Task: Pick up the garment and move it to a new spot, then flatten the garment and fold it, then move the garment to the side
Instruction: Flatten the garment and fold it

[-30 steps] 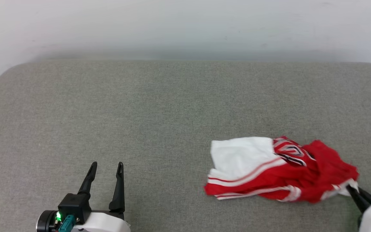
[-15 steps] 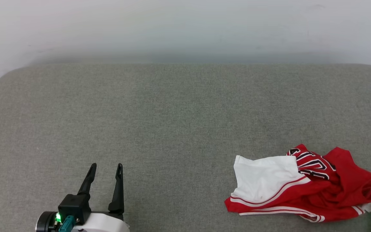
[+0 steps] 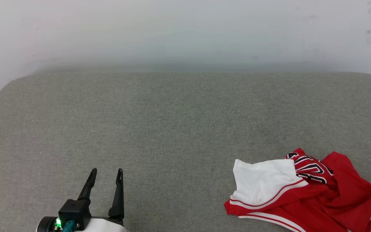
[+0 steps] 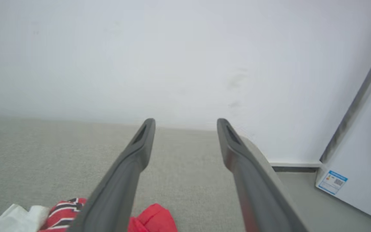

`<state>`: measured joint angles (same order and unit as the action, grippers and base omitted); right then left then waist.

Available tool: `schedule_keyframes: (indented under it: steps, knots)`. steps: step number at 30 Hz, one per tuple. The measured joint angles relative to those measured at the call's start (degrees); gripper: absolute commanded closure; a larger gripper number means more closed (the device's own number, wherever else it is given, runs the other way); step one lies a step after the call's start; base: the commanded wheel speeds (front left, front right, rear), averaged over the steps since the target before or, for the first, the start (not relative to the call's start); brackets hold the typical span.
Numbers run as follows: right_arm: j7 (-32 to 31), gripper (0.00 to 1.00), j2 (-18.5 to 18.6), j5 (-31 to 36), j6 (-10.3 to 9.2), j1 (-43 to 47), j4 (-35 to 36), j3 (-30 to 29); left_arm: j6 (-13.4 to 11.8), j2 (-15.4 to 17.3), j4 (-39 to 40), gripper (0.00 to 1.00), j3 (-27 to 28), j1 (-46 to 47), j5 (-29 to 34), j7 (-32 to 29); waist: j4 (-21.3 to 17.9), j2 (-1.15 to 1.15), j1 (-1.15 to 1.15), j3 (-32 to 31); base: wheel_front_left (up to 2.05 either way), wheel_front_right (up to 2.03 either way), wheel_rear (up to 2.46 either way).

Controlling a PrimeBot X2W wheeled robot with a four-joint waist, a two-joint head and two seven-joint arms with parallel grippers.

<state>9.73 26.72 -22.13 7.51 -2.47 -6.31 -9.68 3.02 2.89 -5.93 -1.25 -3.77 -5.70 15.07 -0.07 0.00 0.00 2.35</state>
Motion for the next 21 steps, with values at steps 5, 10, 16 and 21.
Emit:
schedule_keyframes:
  steps: [5, 10, 16, 21]
  knots:
    - [-7.21, 0.0, -0.05, 2.21, 0.0, -1.4, 11.6, 3.49, 0.03, 0.0, 0.15, 0.0, -0.18, -0.07, 0.27, 0.0, 0.55, 0.0, 0.0, 0.08, 0.0, 0.0, 0.0]
    - [-18.31, 0.0, 4.6, 1.49, 0.02, -4.05, 20.92, 13.1, 0.09, 0.0, 0.22, 0.0, -0.51, -0.04, 0.34, 0.0, 1.47, 0.0, 0.0, 0.44, 0.0, 0.0, 0.0]
    - [-40.76, 0.0, 15.05, -5.54, 0.02, -5.83, 26.17, 26.26, 0.03, 0.0, 0.24, 0.0, -0.73, 0.29, -0.03, 0.0, 2.8, 0.0, 0.0, 1.29, 0.0, 0.0, 0.0]
    - [-46.43, 0.0, 18.06, -8.61, 0.02, -9.92, 27.1, 32.59, 0.02, 0.0, 0.4, 0.0, -1.14, 1.03, -0.22, 0.0, 3.5, 0.0, 0.0, 2.7, 0.0, 0.0, 0.0]
